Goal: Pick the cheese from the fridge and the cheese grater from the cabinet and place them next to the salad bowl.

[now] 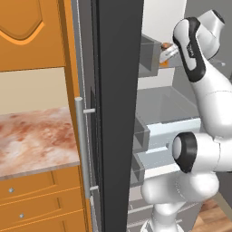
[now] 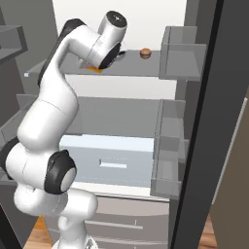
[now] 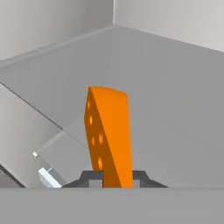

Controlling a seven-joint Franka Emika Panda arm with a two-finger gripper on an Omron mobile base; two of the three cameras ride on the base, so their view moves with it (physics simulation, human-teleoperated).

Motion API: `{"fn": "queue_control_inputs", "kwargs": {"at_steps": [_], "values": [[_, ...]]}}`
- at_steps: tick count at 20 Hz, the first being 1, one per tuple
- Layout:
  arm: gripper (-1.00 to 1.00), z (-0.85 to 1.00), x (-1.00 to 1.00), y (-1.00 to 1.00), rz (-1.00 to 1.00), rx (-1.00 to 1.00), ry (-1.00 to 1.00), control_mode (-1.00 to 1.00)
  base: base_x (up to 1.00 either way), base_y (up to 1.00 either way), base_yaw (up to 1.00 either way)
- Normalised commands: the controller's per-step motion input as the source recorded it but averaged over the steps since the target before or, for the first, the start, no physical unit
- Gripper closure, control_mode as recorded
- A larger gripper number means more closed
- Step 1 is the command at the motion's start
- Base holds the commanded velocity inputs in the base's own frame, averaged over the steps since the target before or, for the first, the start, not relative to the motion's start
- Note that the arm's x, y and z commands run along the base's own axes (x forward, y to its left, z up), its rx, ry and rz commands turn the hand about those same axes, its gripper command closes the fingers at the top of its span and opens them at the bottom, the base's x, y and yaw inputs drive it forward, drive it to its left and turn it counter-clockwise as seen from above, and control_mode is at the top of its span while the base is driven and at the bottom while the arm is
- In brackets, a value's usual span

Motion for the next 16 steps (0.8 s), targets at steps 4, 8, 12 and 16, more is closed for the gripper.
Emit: {"fn": "queue_control_inputs", "kwargs": {"at_steps": [4, 8, 12, 16], "values": [[1.00, -0.27, -1.00, 0.23, -0.02, 0.00, -0.15, -1.00, 0.00, 0.00, 0.00], [1.00, -0.11, -1.00, 0.19, -0.02, 0.00, -0.17, -1.00, 0.00, 0.00, 0.00], [1.00, 0.00, -1.00, 0.03, -0.03, 0.01, -0.14, -1.00, 0.00, 0.00, 0.00], [1.00, 0.00, -1.00, 0.00, -0.10, 0.00, -0.08, -1.00, 0.00, 0.00, 0.00]]}}
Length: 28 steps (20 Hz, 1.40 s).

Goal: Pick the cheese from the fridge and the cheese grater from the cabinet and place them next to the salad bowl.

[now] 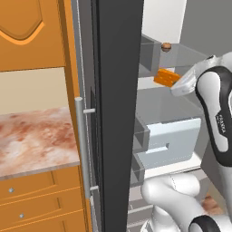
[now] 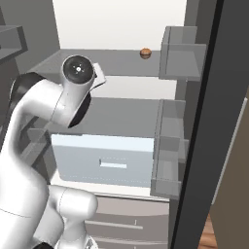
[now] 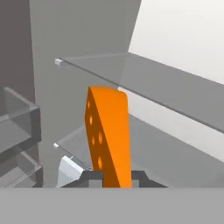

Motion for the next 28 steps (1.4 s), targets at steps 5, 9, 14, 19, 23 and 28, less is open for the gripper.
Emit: {"fn": "queue_control_inputs", "kwargs": {"at_steps": [5, 9, 14, 19, 23, 28], "values": [[1.00, 0.00, -1.00, 0.00, -0.32, 0.00, 0.00, -1.00, 0.00, 0.00, 0.00], [1.00, 0.00, -0.84, -0.09, -0.45, 0.00, 0.01, -1.00, 0.00, 0.00, 0.00], [1.00, 0.00, -0.94, -0.27, -0.22, 0.05, 0.05, -1.00, 0.00, 0.00, 0.00], [1.00, -0.03, -0.95, -0.07, -0.04, 0.02, 0.00, -1.00, 0.00, 0.00, 0.00], [1.00, 0.00, -0.67, 0.00, -0.01, 0.00, 0.00, -1.00, 0.00, 0.00, 0.00], [1.00, 0.11, -0.27, 0.00, 0.00, 0.00, 0.00, -1.00, 0.00, 0.00, 0.00]]}}
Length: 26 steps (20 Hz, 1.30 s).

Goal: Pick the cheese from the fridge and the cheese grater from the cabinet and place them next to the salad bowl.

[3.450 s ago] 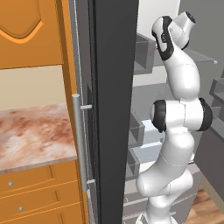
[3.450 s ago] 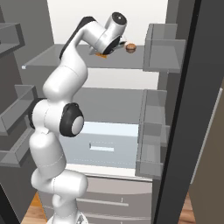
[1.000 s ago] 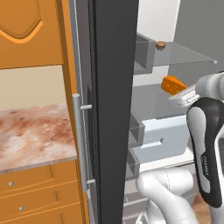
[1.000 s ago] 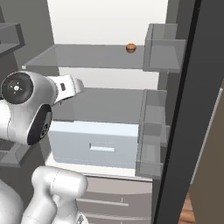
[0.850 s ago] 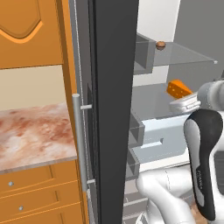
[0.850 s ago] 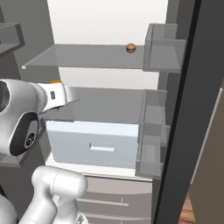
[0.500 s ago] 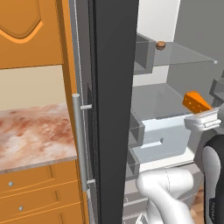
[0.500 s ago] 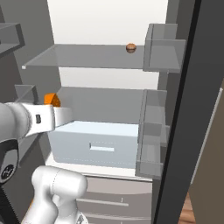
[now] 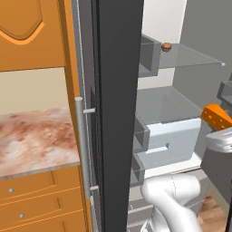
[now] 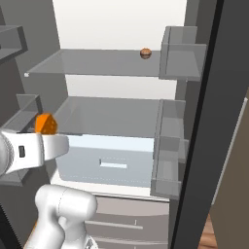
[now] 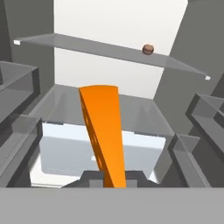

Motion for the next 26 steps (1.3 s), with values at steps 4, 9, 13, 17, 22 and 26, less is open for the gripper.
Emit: {"fn": "queue_control_inputs", "kwargs": {"at_steps": [4, 9, 13, 17, 22, 26], "values": [[1.00, 0.30, -0.42, 0.00, -0.01, 0.00, 0.00, -1.00, 0.00, 0.00, 0.00], [1.00, 0.00, 0.00, 0.00, 0.00, 0.00, 0.00, 1.00, -1.00, -0.02, -0.12], [1.00, 0.00, 0.00, 0.00, 0.00, 0.00, 0.00, 1.00, -1.00, 0.00, -0.12], [1.00, 0.00, 0.00, 0.00, 0.00, 0.00, 0.00, 1.00, -1.00, 0.14, -0.13], [1.00, 0.00, 0.00, 0.00, 0.00, 0.00, 0.00, 1.00, -1.00, 0.78, -0.12], [1.00, 0.00, 0.00, 0.00, 0.00, 0.00, 0.00, 1.00, -1.00, 1.00, -0.01]]}}
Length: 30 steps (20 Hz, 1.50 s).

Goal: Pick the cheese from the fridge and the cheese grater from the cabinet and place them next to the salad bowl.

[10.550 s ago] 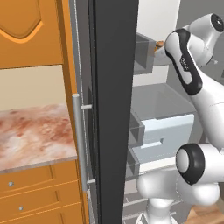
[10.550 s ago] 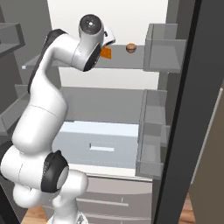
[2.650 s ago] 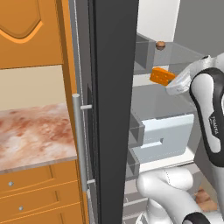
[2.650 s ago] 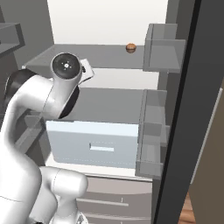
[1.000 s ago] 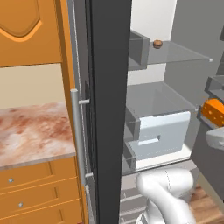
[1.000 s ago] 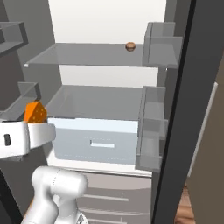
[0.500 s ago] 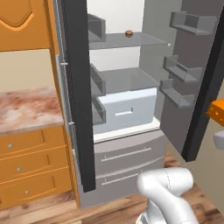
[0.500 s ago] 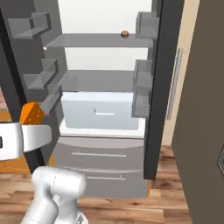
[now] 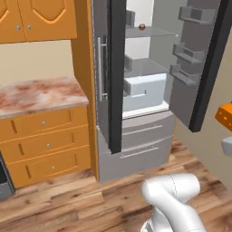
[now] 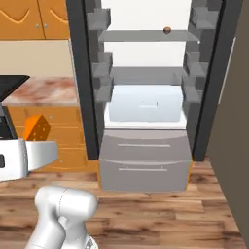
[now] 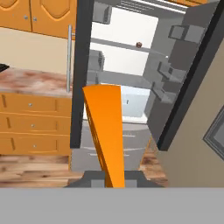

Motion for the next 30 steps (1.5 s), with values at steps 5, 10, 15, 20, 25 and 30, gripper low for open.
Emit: {"fn": "queue_control_inputs", "kwargs": {"at_steps": [5, 10, 15, 20, 25, 30], "values": [[1.00, 0.00, 0.00, 0.00, 0.00, 0.00, 0.00, 1.00, -0.90, 1.00, 0.06], [1.00, 0.00, 0.00, 0.00, 0.00, 0.00, 0.00, 1.00, -0.38, 1.00, 0.38], [1.00, 0.00, 0.00, 0.00, 0.00, 0.00, 0.00, 1.00, -0.29, 1.00, 0.61], [1.00, 0.00, 0.00, 0.00, 0.00, 0.00, 0.00, 1.00, -0.01, 0.89, 0.79], [1.00, 0.00, 0.00, 0.00, 0.00, 0.00, 0.00, 1.00, 0.46, 0.94, 0.56], [1.00, 0.00, 0.00, 0.00, 0.00, 0.00, 0.00, 1.00, 1.00, 0.95, 0.02]]}}
